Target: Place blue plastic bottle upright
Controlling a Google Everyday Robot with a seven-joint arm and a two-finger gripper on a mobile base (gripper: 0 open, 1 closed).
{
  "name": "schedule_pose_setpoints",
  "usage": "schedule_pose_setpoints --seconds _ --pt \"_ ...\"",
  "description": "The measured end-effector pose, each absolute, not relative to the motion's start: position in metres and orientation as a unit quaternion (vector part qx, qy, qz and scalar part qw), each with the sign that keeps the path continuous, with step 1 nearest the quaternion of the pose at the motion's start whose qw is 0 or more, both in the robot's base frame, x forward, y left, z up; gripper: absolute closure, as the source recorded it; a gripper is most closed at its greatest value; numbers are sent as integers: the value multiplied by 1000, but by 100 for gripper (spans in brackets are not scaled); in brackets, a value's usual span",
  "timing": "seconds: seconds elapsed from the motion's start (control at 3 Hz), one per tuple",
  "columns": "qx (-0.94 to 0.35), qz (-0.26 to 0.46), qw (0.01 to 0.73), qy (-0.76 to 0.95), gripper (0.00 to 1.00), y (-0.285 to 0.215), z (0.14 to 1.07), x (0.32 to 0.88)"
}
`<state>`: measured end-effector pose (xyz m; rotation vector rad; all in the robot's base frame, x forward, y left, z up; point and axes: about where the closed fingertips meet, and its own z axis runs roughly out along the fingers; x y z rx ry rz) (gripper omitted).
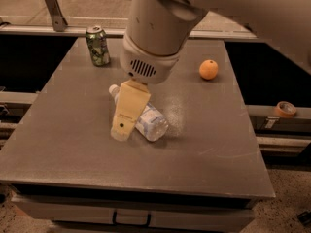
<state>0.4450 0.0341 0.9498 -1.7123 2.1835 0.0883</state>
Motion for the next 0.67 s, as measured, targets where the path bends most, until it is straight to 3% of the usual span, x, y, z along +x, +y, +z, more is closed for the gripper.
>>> schedule_pose_setpoints --seconds 0.67 --pt "-562 18 168 810 0 30 892 516"
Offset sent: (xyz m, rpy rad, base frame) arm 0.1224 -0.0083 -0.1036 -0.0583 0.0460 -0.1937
